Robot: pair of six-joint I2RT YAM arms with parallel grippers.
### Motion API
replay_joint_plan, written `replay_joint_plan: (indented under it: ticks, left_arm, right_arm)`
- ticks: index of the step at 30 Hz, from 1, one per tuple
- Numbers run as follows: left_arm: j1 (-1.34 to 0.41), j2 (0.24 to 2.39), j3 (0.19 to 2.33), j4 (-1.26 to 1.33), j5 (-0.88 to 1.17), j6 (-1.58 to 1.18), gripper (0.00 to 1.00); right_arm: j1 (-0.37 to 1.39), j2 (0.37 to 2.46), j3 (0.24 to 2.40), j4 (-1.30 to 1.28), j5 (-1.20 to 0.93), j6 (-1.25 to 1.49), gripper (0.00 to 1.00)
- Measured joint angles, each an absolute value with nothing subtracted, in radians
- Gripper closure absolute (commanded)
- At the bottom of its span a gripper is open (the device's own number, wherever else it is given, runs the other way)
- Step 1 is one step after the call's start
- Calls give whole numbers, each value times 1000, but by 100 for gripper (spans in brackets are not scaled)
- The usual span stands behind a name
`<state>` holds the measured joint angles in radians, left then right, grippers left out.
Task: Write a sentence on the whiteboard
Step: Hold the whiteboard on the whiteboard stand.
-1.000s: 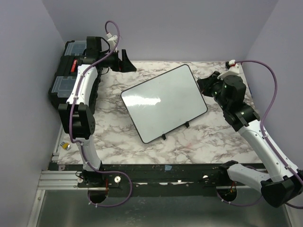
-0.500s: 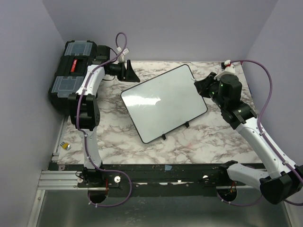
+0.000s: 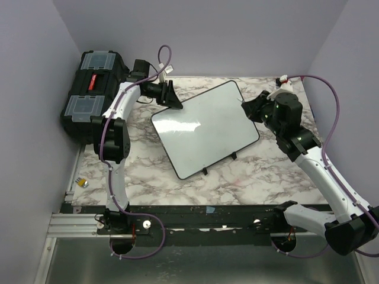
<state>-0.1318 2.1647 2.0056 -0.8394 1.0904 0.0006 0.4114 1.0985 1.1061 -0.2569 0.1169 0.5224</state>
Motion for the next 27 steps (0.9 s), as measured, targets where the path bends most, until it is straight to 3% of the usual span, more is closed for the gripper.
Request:
replay_joint_plan:
  ticks: [3, 11, 20, 27]
  left_arm:
    - [-139, 2173, 2006, -848, 1093, 2, 58]
    - [-147, 2183, 2008, -882, 1095, 19, 78]
    - [-153, 2182, 2008, -902, 1131, 14, 100]
    - [-170, 2152, 2000, -902, 1110, 15, 100]
  right_arm:
    - [411, 1098, 1106, -255, 71, 514, 99]
    - [411, 1113, 1105, -208, -131, 485, 99]
    - [411, 1164, 1105, -207, -222, 476, 100]
    - [411, 1186, 1110, -212, -326, 445, 99]
